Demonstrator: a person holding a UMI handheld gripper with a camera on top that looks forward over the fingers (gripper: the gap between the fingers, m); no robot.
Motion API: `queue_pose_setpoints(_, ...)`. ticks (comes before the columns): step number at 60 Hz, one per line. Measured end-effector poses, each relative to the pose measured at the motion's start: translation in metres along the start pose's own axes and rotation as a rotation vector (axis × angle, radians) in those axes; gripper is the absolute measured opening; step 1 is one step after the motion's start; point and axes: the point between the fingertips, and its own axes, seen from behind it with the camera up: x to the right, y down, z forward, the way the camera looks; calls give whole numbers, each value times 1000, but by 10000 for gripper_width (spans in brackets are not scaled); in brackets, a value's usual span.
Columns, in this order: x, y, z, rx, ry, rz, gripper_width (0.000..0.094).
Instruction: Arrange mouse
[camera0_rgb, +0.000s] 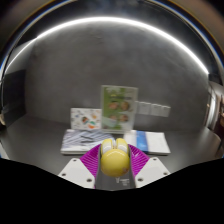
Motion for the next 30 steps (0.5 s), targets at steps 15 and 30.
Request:
queue_pose_setpoints(15, 102, 128, 41, -200, 18, 75, 392)
queue_pose_setpoints(30, 79, 184, 70, -291, -137, 102, 394)
